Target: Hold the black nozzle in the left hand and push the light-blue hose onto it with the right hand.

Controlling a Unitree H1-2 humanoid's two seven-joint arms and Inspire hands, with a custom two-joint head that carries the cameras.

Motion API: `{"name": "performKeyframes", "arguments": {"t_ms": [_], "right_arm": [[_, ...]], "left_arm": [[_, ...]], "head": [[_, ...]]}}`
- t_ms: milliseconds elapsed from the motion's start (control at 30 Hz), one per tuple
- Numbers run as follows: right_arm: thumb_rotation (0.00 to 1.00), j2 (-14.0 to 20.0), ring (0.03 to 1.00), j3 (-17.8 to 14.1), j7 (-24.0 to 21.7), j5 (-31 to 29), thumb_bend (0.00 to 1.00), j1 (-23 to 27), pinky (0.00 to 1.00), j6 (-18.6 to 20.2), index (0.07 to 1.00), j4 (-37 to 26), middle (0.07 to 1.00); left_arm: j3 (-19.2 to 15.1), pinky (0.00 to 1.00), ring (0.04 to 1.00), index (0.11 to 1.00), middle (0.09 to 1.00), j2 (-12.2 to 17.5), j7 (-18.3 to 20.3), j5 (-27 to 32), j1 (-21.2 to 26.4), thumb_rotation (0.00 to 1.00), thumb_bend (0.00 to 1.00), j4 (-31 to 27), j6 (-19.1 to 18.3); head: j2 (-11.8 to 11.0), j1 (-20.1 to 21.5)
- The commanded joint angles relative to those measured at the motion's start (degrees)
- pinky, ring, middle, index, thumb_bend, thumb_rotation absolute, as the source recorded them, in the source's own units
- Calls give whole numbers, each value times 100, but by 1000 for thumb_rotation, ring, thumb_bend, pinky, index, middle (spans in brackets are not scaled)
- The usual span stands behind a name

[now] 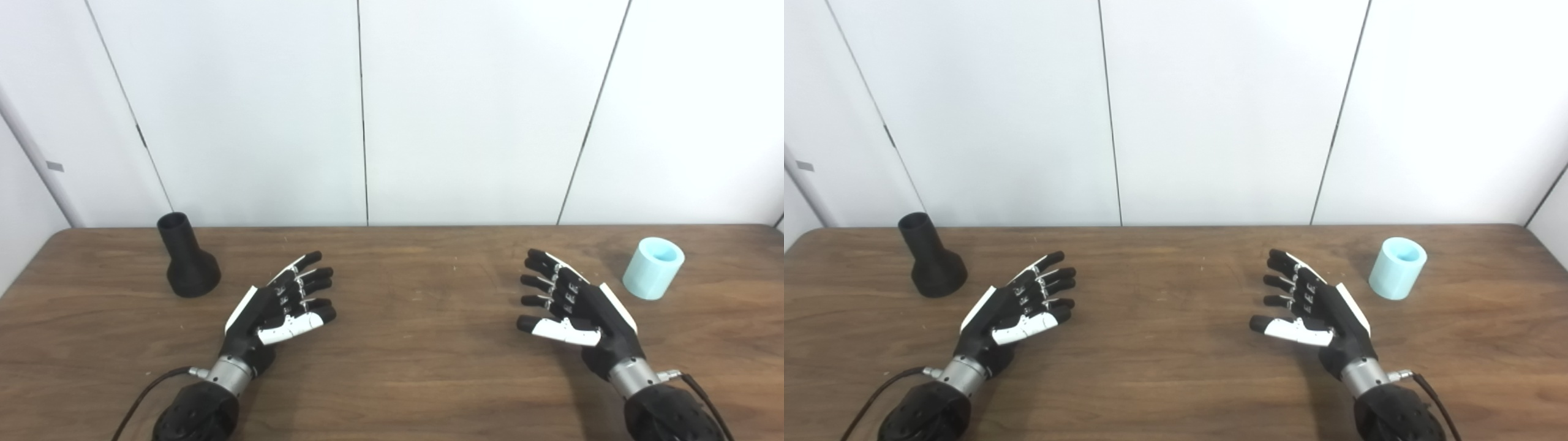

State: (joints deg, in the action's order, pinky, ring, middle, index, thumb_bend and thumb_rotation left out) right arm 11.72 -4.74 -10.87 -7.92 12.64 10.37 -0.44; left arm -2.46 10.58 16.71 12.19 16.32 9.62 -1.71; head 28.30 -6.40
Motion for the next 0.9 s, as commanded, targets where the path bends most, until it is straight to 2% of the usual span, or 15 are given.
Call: {"name": "performKeyframes", "arguments": {"t_ms": [0, 200, 300, 367, 467, 533, 867], "right_arm": [[177, 164, 844, -113, -72, -150, 817, 187, 722, -183, 880, -154, 898], [151, 349, 870, -243, -162, -275, 763, 131, 763, -194, 903, -70, 918], [192, 372, 876, -318, -121, -375, 790, 112, 793, 80, 898, -124, 918], [178, 378, 876, -363, -138, -482, 810, 105, 817, 169, 884, -129, 913], [106, 496, 883, -374, -511, -657, 740, 160, 818, -533, 905, 342, 927], [93, 522, 885, -376, -617, -679, 725, 190, 811, -771, 914, 508, 933], [98, 477, 885, -363, -595, -676, 722, 220, 803, -855, 914, 556, 939]], "left_arm": [[27, 699, 836, 834, 806, 13, -50, -76, 168, 180, 698, -169, 169], [180, 690, 831, 827, 804, -218, -245, -397, 252, 196, 728, 74, 354], [224, 666, 820, 817, 802, -286, -319, -510, 280, 190, 731, 180, 449], [243, 645, 802, 814, 792, -303, -351, -577, 274, 186, 725, 176, 480], [246, 639, 797, 813, 789, -289, -356, -606, 275, 191, 729, 166, 473], [240, 637, 796, 813, 788, -265, -361, -616, 270, 195, 731, 128, 445], [192, 585, 737, 802, 761, 64, -604, -1166, 277, 181, 729, -598, 287]], "head": [[-42, -332], [-264, -1178], [-336, -1363], [-380, -1416], [-390, -1449], [-393, -1457], [-433, -1493]]}}
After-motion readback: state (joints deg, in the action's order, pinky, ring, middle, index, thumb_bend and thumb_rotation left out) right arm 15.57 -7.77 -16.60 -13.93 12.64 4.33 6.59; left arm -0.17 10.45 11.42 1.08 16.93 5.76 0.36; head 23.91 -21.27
